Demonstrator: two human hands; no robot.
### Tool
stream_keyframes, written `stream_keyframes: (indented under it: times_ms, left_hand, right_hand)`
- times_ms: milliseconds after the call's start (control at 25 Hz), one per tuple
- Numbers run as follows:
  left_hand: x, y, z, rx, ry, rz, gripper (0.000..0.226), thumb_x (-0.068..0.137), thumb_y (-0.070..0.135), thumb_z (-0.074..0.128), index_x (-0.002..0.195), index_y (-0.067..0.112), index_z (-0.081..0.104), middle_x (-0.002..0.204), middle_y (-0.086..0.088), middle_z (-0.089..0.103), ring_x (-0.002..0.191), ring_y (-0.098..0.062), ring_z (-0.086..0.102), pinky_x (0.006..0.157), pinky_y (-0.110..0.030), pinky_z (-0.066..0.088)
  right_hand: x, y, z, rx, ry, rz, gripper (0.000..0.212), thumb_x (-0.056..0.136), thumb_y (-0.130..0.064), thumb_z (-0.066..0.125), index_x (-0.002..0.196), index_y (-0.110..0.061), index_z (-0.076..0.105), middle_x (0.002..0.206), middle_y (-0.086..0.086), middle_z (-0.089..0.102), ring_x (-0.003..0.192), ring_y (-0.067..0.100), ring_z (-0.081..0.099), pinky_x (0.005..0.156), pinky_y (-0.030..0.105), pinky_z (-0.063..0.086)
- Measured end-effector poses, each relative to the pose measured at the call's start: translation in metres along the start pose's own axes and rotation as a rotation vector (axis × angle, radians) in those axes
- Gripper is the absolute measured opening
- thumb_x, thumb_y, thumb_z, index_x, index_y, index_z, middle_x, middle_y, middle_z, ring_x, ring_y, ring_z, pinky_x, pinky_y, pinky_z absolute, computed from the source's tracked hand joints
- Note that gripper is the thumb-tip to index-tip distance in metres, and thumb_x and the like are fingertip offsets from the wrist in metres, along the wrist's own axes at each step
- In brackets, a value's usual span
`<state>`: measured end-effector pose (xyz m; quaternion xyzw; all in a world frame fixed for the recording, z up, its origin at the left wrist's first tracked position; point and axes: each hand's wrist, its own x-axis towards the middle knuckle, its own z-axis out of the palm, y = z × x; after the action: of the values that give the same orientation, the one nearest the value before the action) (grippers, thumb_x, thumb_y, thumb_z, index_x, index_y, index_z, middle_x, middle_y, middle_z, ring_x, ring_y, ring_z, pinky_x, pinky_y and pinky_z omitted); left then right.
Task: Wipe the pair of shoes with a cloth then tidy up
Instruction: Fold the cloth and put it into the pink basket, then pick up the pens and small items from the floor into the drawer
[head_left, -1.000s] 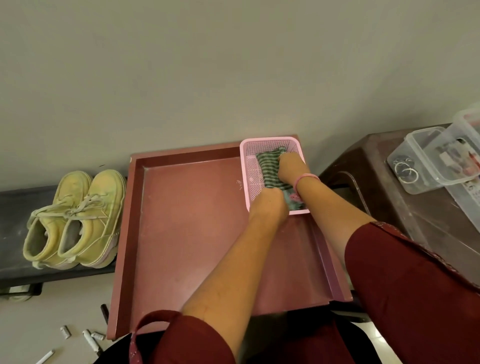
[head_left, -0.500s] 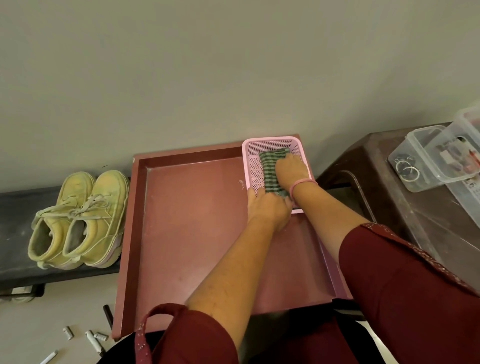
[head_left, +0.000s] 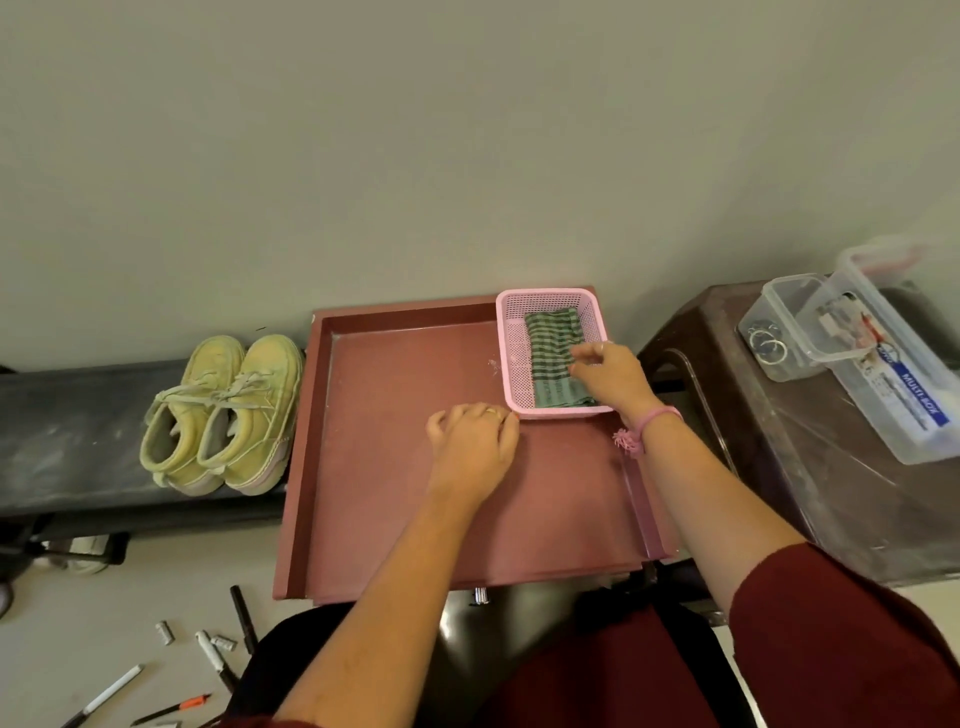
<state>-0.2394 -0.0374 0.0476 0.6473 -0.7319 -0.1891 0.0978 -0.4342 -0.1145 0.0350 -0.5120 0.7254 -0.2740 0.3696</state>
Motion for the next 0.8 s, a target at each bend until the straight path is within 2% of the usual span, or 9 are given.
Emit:
stream_keyframes:
  times_ms: [120, 200, 360, 480, 600, 720, 800]
  left_hand:
    - [-0.035, -0.009, -0.017, 0.016, 0.008, -0.079, 0.036, 0.101, 0.038, 0.036, 0.096, 0.024, 0.069, 0.106, 0.007, 0.067, 0.110, -0.018, 0.053, 0.101, -0.038, 0.022]
    - [-0.058, -0.012, -0.026, -0.019, 0.025, -0.116, 0.036, 0.100, 0.037, 0.037, 0.094, 0.023, 0.070, 0.101, 0.005, 0.067, 0.106, -0.018, 0.055, 0.098, -0.037, 0.023]
    - [-0.106, -0.018, -0.042, -0.129, 0.070, -0.215, 0.035, 0.100, 0.037, 0.039, 0.101, 0.022, 0.071, 0.099, 0.004, 0.067, 0.100, -0.017, 0.058, 0.097, -0.036, 0.024]
    - [-0.137, -0.026, -0.046, -0.181, 0.057, -0.257, 0.034, 0.100, 0.038, 0.040, 0.101, 0.022, 0.070, 0.095, 0.004, 0.067, 0.094, -0.016, 0.057, 0.092, -0.034, 0.023]
    - [-0.167, -0.047, -0.041, -0.230, 0.022, -0.300, 0.031, 0.099, 0.040, 0.042, 0.102, 0.024, 0.068, 0.095, 0.004, 0.068, 0.095, -0.017, 0.058, 0.095, -0.035, 0.028]
    - [-0.201, -0.081, -0.020, -0.414, 0.012, -0.361, 0.020, 0.096, 0.038, 0.051, 0.093, 0.026, 0.067, 0.094, 0.007, 0.067, 0.095, -0.017, 0.060, 0.095, -0.036, 0.042]
    - [-0.221, -0.103, -0.007, -0.612, 0.001, -0.413, 0.016, 0.094, 0.033, 0.057, 0.094, 0.023, 0.069, 0.097, 0.007, 0.068, 0.095, -0.016, 0.062, 0.092, -0.036, 0.048]
  right_hand:
    - [-0.047, -0.001, -0.002, 0.143, 0.020, 0.024, 0.026, 0.085, -0.008, 0.063, 0.111, -0.010, 0.066, 0.113, 0.005, 0.066, 0.101, 0.016, 0.061, 0.098, 0.033, 0.047]
    - [-0.078, -0.004, -0.002, 0.183, 0.026, 0.009, 0.024, 0.085, -0.009, 0.062, 0.108, -0.013, 0.068, 0.109, 0.002, 0.067, 0.100, 0.015, 0.061, 0.098, 0.033, 0.048]
    - [-0.141, -0.007, 0.007, 0.267, -0.012, 0.058, 0.021, 0.086, -0.011, 0.060, 0.103, -0.021, 0.068, 0.100, -0.009, 0.063, 0.099, 0.013, 0.060, 0.093, 0.035, 0.050]
    - [-0.180, 0.000, 0.025, 0.284, -0.057, 0.065, 0.021, 0.087, -0.009, 0.057, 0.099, -0.023, 0.068, 0.102, -0.003, 0.062, 0.098, 0.015, 0.060, 0.089, 0.033, 0.051]
    - [-0.215, 0.012, 0.052, 0.302, -0.077, 0.090, 0.022, 0.088, -0.006, 0.056, 0.096, -0.022, 0.067, 0.105, 0.003, 0.062, 0.097, 0.019, 0.062, 0.087, 0.032, 0.051]
    - [-0.247, 0.036, 0.084, 0.217, -0.127, 0.124, 0.021, 0.089, -0.005, 0.054, 0.099, -0.016, 0.068, 0.098, 0.001, 0.062, 0.095, 0.017, 0.060, 0.087, 0.027, 0.048]
    - [-0.260, 0.054, 0.106, 0.025, -0.192, 0.127, 0.025, 0.088, -0.004, 0.051, 0.104, -0.013, 0.069, 0.105, 0.002, 0.065, 0.100, 0.017, 0.060, 0.088, 0.020, 0.042]
